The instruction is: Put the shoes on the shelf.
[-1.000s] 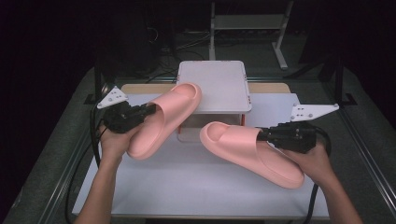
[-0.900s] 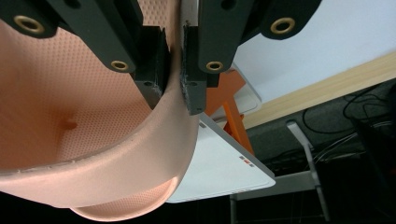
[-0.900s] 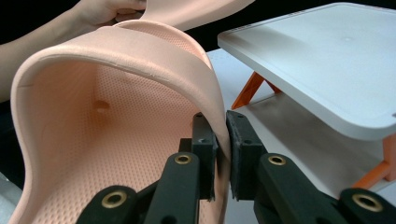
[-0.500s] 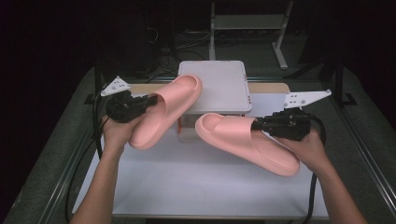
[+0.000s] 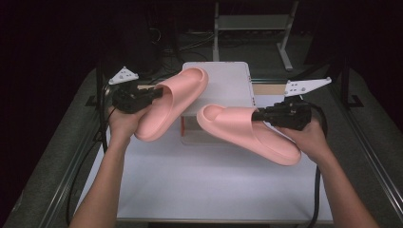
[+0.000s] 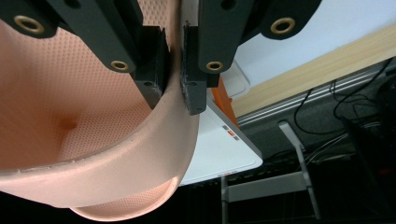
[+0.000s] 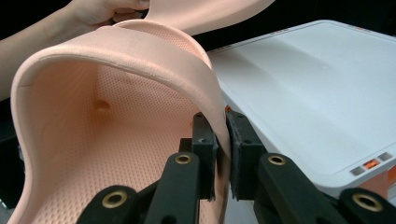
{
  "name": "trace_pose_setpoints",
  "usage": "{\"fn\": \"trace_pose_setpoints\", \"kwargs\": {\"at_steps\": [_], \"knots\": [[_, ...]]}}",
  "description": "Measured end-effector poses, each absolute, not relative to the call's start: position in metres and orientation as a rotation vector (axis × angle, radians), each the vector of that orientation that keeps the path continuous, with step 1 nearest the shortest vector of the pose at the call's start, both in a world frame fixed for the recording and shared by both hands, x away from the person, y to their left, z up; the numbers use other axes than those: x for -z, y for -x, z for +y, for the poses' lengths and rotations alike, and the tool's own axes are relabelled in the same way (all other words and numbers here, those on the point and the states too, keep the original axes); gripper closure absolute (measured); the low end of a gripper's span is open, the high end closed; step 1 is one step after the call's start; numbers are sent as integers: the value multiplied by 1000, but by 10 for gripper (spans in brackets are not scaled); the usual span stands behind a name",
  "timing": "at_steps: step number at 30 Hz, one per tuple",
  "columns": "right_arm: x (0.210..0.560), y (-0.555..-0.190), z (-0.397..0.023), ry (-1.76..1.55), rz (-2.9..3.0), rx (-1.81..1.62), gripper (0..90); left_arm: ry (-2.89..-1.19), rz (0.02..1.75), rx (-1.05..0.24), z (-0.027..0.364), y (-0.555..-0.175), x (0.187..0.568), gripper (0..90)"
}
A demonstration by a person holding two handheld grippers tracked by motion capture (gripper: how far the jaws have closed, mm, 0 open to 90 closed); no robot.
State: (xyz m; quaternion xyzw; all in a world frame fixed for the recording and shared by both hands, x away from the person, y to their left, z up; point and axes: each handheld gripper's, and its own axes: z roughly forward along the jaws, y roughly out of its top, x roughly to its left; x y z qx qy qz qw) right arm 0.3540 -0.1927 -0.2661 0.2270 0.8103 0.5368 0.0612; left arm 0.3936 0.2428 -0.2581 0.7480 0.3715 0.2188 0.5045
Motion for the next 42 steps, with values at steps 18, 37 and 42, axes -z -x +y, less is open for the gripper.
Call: {"fn": "trace_pose_setpoints", "kwargs": {"at_steps": [18,37,42], "knots": [[250,-387,-188,-705,2438,-1592,822,-1793,951,-521,237,-420,254,817],[240,-422,-189,-761,2443,-1529,822,-1781,1000,-532,229,-448,244,817],[234,-431,-191,-779,2433,-1515,822,-1778,1011,-544,226,-454,239,817]]}}
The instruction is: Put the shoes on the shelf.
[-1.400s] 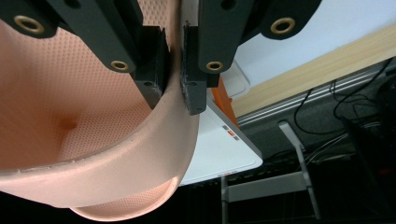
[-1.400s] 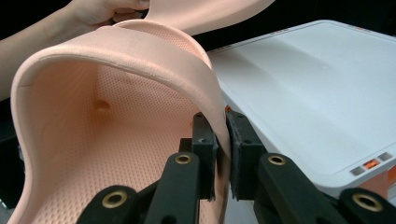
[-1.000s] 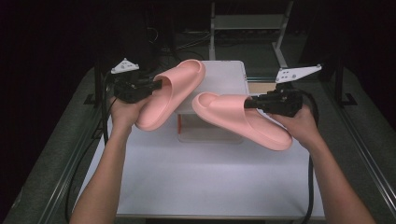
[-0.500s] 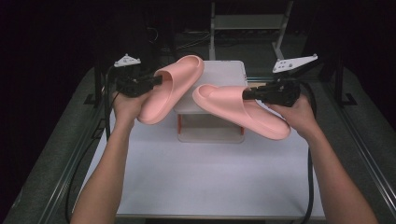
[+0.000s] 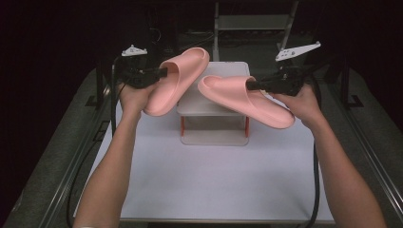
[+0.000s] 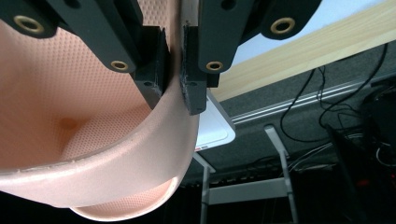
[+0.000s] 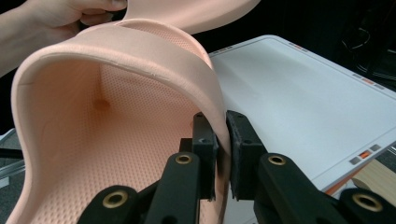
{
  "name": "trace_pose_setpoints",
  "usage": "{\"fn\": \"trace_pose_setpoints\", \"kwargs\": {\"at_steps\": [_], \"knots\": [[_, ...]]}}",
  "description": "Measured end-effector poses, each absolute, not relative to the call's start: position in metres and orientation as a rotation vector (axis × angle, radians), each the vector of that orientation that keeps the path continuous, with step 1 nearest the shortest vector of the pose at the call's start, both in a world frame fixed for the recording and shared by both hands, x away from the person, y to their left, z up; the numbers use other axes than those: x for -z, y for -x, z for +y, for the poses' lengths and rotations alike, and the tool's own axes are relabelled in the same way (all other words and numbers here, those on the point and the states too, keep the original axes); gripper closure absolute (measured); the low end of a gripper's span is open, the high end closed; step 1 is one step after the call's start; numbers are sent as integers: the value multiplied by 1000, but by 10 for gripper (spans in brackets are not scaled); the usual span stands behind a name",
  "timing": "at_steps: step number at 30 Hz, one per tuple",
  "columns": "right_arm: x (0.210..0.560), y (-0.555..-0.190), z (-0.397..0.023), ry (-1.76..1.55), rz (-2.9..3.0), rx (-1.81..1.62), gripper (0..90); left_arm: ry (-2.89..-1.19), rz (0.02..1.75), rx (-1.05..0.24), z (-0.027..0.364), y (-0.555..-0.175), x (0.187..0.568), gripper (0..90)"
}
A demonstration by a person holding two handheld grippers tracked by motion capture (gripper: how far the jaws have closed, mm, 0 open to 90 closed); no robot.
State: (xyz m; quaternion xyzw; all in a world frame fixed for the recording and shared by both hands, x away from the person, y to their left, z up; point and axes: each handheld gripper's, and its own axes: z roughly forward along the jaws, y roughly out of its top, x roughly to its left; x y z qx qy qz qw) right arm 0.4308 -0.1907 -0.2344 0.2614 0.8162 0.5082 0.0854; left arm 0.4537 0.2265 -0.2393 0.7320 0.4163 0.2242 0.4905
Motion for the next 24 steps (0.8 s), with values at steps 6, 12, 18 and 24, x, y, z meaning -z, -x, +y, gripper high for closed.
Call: {"fn": "trace_pose_setpoints", "kwargs": {"at_steps": [6,12,18,24], "knots": [[232,-439,-192,-799,2418,-1516,823,-1782,1029,-558,225,-457,235,817],[228,-448,-191,-818,2419,-1498,823,-1781,1047,-573,225,-461,231,817],[222,-458,-193,-845,2411,-1492,823,-1779,1071,-575,225,-466,234,817],[223,-471,-197,-910,2396,-1483,823,-1773,1090,-561,221,-472,238,817]]}}
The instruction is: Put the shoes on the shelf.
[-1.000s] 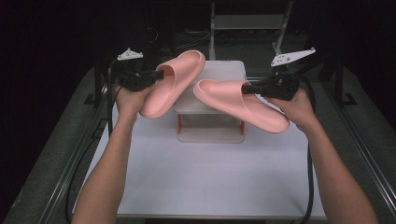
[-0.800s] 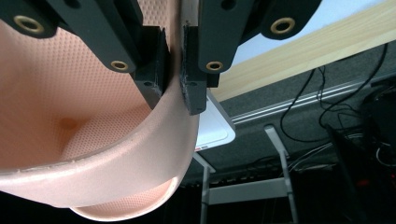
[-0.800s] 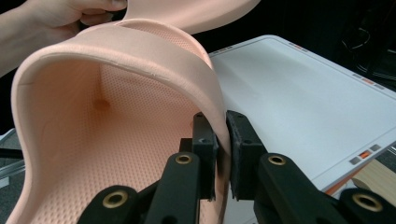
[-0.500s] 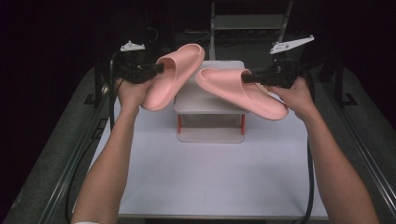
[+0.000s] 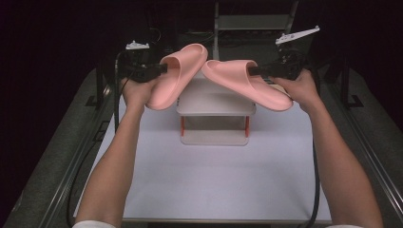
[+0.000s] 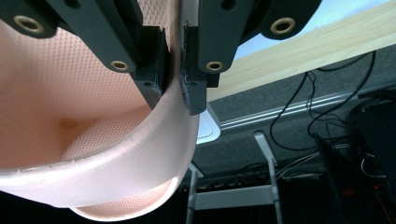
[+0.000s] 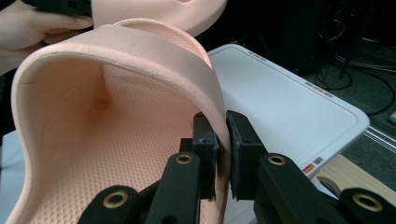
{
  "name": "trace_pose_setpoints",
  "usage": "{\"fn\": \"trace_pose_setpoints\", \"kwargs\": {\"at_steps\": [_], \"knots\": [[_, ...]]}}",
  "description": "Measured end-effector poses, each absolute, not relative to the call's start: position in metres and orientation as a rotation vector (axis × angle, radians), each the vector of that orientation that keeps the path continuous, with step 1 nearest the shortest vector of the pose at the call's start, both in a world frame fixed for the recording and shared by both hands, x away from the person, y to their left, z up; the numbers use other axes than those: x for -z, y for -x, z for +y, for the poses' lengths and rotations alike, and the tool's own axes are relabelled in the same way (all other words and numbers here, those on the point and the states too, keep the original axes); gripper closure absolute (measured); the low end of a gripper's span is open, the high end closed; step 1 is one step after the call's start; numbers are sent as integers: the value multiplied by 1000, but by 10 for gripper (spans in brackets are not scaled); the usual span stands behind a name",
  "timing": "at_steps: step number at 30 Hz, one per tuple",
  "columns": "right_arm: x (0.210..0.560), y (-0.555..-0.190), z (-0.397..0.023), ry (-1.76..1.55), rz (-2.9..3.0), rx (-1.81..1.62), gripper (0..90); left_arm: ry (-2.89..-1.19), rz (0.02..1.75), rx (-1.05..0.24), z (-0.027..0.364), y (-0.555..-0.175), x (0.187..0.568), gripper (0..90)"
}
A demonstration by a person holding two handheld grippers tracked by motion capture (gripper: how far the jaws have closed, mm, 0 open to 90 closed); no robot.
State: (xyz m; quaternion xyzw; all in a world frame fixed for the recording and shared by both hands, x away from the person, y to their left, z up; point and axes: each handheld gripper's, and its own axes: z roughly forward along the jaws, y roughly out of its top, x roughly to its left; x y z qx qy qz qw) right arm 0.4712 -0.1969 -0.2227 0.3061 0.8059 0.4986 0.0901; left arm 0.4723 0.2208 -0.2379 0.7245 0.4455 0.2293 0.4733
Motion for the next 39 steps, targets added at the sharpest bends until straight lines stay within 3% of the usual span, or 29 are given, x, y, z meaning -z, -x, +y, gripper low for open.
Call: {"fn": "trace_pose_setpoints", "kwargs": {"at_steps": [39], "knots": [[237,-510,-211,-1225,2231,-1374,824,-1844,1076,-547,205,-483,243,817]]}}
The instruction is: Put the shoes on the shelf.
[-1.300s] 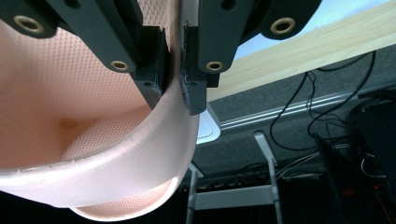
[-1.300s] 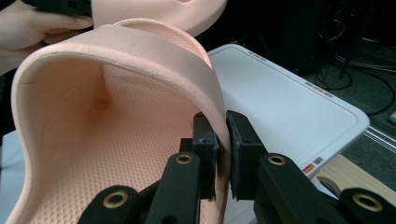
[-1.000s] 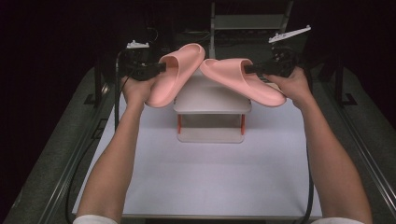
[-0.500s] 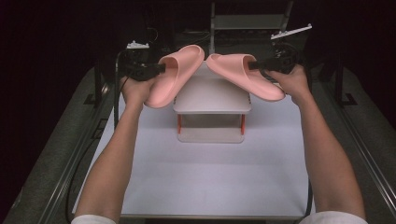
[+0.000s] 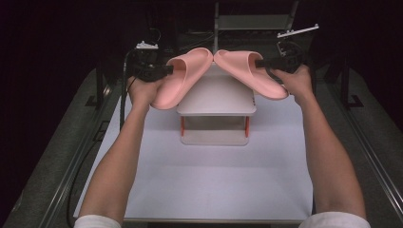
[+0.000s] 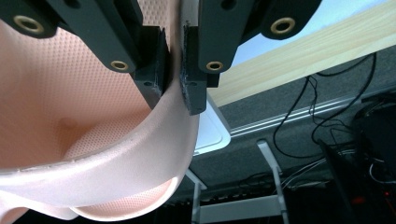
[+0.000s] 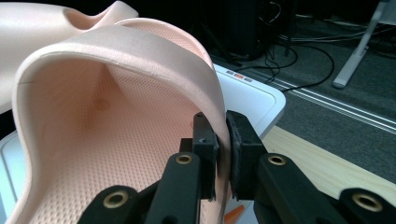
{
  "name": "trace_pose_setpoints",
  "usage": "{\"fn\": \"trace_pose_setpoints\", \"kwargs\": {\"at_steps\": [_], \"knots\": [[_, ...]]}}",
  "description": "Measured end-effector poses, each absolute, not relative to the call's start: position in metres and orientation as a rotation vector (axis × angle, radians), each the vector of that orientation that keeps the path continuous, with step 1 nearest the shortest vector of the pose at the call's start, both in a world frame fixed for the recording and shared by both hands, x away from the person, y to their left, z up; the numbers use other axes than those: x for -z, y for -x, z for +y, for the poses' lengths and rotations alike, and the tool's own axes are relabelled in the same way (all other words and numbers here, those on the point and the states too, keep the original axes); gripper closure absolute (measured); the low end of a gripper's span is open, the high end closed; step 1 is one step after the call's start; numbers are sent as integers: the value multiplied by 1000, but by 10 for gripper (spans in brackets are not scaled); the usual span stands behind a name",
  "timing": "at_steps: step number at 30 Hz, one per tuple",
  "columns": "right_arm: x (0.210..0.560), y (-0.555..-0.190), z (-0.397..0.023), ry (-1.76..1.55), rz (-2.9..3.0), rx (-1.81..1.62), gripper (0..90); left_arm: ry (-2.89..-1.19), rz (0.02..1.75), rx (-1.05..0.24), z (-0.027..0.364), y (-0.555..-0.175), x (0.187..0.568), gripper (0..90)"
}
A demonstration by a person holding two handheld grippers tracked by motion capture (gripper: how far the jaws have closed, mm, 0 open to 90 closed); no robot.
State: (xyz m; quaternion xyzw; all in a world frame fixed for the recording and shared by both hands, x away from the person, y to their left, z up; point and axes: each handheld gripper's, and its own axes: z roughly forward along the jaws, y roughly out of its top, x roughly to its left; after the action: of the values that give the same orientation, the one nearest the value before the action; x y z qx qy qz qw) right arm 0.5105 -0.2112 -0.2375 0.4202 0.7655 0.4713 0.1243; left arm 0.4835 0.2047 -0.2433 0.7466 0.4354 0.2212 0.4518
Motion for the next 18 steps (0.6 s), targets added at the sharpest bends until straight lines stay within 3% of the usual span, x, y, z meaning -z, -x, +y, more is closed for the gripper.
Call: {"fn": "trace_pose_setpoints", "kwargs": {"at_steps": [18], "knots": [[239,-509,-199,-1258,2177,-1273,819,-1859,1088,-543,186,-491,247,797]]}}
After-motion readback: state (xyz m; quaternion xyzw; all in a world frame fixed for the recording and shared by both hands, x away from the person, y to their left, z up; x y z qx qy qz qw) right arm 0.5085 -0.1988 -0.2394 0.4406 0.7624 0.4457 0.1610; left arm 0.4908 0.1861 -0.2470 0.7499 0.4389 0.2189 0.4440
